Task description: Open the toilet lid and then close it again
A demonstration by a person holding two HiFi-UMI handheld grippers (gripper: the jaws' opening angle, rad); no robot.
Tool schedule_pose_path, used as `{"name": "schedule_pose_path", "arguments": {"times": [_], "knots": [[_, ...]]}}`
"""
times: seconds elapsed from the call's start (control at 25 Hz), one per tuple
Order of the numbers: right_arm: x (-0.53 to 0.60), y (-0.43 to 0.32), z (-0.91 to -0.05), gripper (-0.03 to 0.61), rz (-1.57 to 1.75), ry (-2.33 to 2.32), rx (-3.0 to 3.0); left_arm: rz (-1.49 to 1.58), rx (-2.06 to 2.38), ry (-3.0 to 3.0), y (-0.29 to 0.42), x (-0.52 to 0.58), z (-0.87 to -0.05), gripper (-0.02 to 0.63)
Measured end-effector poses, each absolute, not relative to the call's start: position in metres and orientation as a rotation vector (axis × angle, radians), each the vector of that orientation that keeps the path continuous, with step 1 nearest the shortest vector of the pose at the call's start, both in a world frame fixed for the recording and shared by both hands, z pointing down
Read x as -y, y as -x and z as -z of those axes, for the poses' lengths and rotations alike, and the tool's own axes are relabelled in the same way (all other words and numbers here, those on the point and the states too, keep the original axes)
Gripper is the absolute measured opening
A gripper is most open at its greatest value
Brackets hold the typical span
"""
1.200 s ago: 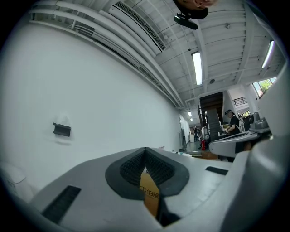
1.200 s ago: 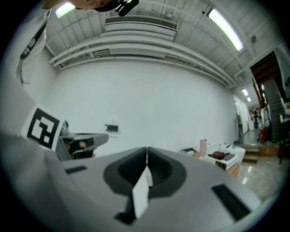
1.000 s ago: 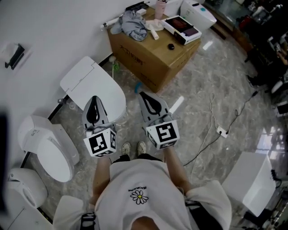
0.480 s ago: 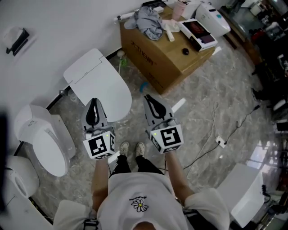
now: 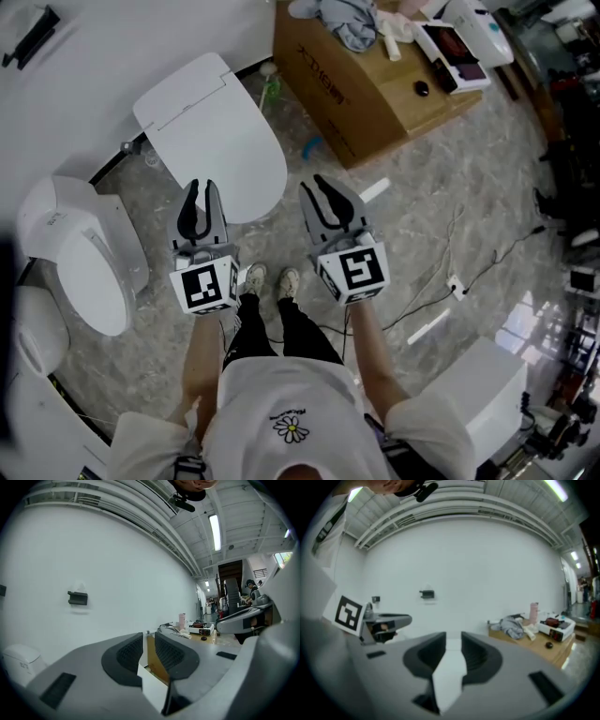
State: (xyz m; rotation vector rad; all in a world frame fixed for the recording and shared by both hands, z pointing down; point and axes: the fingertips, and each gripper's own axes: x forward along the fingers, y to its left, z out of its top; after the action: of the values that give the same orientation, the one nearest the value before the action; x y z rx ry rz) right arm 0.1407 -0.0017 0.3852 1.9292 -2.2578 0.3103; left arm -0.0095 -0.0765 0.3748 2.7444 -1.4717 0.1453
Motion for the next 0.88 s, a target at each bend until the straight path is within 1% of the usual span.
{"name": "schedule_pose_path", "arguments": {"times": [0.08,0.32,0.6,0.88], "knots": [[0.008,-0.137,-0.4,0.121,-0.334,-1.897,2.267,-0.161,1.466,-2.735,0.011,0.081,-0.389,0.113],[0.027,-0.132,-0.458,0.167,-0.383,-1.776,2.268,-0.23,1.409,-2.689,0.013,0.09,-0.451,0.187],[0.033,-0.125,-0.546,0.175,-0.465,-1.661,2.249,-0.32,1.382,-2.584,0.027,0.088,-0.546,0.187],[0.028,-0.117,-0.632,0.178,-0.439,-1.511,2.258,-0.44,1.354,-2.569,0.034,0.063,-0.635,0.189]]}}
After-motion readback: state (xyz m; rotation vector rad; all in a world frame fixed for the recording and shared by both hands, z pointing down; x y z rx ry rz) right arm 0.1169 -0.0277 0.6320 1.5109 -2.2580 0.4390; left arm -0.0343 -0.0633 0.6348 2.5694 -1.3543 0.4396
